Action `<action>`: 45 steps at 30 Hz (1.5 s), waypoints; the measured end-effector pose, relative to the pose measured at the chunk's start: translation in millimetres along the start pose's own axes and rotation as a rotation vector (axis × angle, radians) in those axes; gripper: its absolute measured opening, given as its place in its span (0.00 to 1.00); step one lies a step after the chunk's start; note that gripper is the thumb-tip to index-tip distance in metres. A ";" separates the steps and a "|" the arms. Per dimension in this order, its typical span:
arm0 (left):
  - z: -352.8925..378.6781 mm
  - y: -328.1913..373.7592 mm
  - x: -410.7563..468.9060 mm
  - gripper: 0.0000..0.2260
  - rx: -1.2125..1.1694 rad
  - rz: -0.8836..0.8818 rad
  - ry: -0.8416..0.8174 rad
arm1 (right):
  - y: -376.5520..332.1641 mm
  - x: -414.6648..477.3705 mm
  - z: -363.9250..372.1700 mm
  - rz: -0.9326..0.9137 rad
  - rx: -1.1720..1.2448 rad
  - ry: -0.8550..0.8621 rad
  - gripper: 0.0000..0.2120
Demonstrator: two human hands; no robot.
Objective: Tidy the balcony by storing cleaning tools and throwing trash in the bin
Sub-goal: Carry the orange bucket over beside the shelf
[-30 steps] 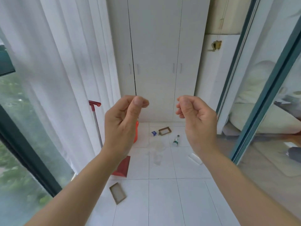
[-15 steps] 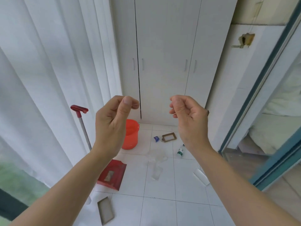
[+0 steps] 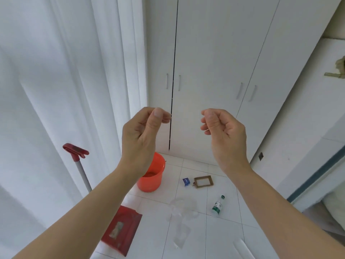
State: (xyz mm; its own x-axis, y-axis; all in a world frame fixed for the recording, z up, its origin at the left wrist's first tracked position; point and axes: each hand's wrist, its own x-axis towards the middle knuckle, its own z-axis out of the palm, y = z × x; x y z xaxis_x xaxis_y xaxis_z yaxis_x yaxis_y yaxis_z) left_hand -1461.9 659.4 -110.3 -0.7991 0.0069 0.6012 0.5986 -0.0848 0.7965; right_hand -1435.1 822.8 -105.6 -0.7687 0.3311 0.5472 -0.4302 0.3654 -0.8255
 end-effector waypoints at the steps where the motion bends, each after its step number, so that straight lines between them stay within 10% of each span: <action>1: 3.5 -13.5 11.9 0.12 0.011 -0.009 0.016 | 12.3 15.4 5.4 0.004 0.004 -0.018 0.09; 25: 46.5 -388.3 179.2 0.11 0.318 -0.553 0.502 | 388.5 279.2 159.3 0.312 0.006 -0.597 0.07; 45: -77.3 -839.7 58.6 0.21 0.719 -1.332 0.253 | 813.7 167.1 339.7 0.741 -0.424 -0.784 0.16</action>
State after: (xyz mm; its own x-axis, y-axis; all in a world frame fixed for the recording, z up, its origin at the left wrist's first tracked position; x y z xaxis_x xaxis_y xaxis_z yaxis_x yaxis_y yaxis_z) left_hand -2015.8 654.0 -748.8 -0.7038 -0.4860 -0.5182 -0.6969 0.3305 0.6365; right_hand -2074.4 879.9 -732.9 -0.9123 0.0101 -0.4094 0.3272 0.6193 -0.7138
